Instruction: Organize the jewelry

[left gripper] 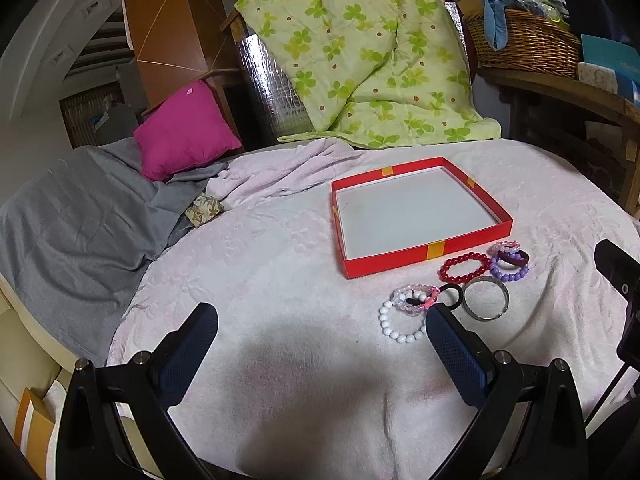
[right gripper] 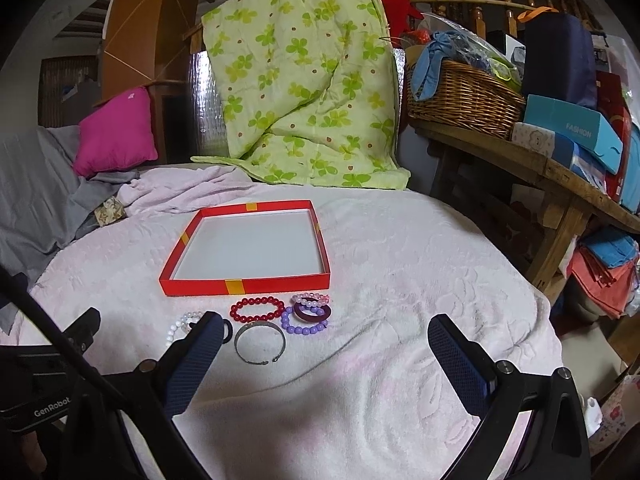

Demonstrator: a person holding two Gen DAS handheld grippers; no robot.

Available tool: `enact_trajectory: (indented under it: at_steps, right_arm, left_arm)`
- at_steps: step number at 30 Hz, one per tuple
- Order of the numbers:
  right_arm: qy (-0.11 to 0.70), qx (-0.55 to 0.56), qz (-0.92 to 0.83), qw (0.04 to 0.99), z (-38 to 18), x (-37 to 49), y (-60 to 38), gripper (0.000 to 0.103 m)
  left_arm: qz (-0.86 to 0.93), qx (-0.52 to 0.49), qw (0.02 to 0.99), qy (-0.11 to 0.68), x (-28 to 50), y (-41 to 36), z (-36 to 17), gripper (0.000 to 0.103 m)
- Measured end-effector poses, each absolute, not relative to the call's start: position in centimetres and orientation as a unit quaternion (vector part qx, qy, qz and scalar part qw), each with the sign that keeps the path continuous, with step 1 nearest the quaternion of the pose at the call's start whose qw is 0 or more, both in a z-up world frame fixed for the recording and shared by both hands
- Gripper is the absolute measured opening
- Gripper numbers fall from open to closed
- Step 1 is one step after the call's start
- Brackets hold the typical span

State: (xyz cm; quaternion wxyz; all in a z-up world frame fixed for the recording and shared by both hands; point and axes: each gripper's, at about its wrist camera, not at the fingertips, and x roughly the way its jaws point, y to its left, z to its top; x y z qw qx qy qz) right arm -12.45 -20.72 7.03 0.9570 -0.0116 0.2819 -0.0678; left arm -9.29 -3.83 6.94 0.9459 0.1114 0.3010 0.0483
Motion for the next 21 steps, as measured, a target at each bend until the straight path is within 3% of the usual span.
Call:
enact_trajectory:
  at_steps: [10,18,21]
  right_arm:
    - [0.308,-0.006,-0.055,0.950,6.1,-10.4,-21.0,0.103]
    - [0.415,0.093,0.076,0.902,1.6,-3.1,-25.2,0.103]
    - [0.441,0.128,0.100,0.883,0.0,-1.5,-26.6,0.096]
  left_arm:
    - [0.032,0.099,0.944,0.312,-5.2,-2.2,5.2,0.103]
    - [-0.055,0.080,0.921,0.377,-0.6,-0.4,0.5,0.103]
    - [-0.074,0.069,0.918,0.383,-0.1,-0.3,-0.3,0.103]
